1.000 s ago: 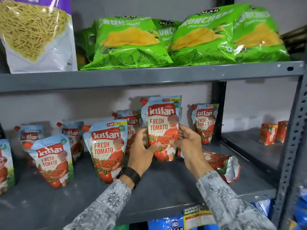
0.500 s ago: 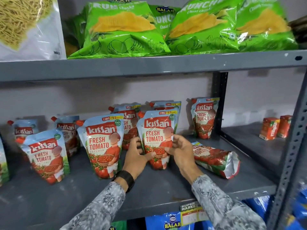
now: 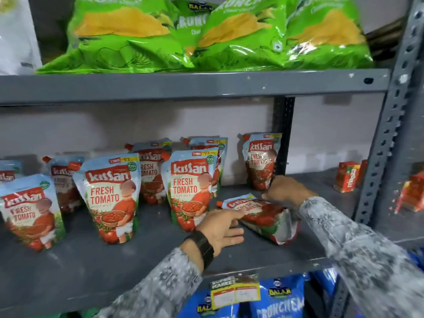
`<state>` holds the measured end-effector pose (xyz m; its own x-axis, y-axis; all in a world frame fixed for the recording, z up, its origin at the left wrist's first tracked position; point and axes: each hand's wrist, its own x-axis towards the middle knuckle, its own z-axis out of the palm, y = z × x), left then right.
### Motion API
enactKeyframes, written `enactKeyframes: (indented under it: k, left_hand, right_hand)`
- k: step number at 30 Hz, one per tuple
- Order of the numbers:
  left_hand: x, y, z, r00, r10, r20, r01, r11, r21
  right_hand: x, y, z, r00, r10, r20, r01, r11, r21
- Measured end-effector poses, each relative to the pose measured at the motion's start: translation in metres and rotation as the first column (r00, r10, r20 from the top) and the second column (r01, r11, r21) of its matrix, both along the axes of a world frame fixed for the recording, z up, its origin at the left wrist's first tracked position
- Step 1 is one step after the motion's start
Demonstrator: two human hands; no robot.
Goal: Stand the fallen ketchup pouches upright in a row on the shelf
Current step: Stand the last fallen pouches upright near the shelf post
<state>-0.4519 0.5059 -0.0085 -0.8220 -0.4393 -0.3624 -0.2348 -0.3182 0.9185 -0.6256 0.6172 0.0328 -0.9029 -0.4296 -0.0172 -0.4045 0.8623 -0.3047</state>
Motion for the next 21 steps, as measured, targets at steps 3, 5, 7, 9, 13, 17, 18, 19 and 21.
enactKeyframes:
  k: [3,5,7,9,13,17,18,19,21]
  left_hand:
    - [-0.018,-0.007,-0.009,0.998,0.015,0.062,-0.020,0.996,0.089]
    - [-0.023,-0.013,-0.014,0.997,0.036,0.065,-0.042,0.995,0.095]
    - [-0.027,-0.022,-0.016,0.996,0.054,0.065,-0.057,0.997,0.047]
    - [-0.042,-0.007,-0.010,0.998,0.042,0.056,-0.042,0.999,0.000]
    - [-0.039,-0.009,-0.007,0.998,0.045,0.045,-0.044,0.999,-0.024]
    - [-0.043,-0.016,-0.005,0.983,0.127,-0.130,-0.146,0.977,-0.156]
    - [-0.044,-0.019,-0.002,0.966,0.164,-0.198,-0.206,0.954,-0.217]
    - [-0.047,-0.023,0.001,0.944,0.202,-0.262,-0.277,0.915,-0.293]
    - [-0.046,-0.028,0.009,0.902,0.230,-0.366,-0.390,0.798,-0.459]
  right_hand:
    - [-0.001,-0.005,-0.013,0.963,0.003,0.268,0.025,0.995,-0.099]
    - [0.002,-0.012,-0.022,0.916,-0.001,0.400,0.093,0.973,-0.212]
    - [0.000,-0.022,-0.028,0.899,-0.007,0.438,0.140,0.951,-0.274]
    - [-0.009,-0.005,-0.021,0.886,-0.007,0.464,0.195,0.913,-0.357]
    - [0.003,-0.005,-0.015,0.890,0.093,0.446,0.190,0.815,-0.548]
    - [0.015,-0.006,-0.012,0.919,0.221,0.327,0.120,0.633,-0.764]
    - [0.016,-0.007,-0.010,0.931,0.227,0.287,0.102,0.593,-0.799]
    - [0.018,-0.009,-0.008,0.944,0.224,0.243,0.087,0.540,-0.837]
    - [0.022,-0.012,-0.006,0.971,0.196,0.135,0.032,0.453,-0.891]
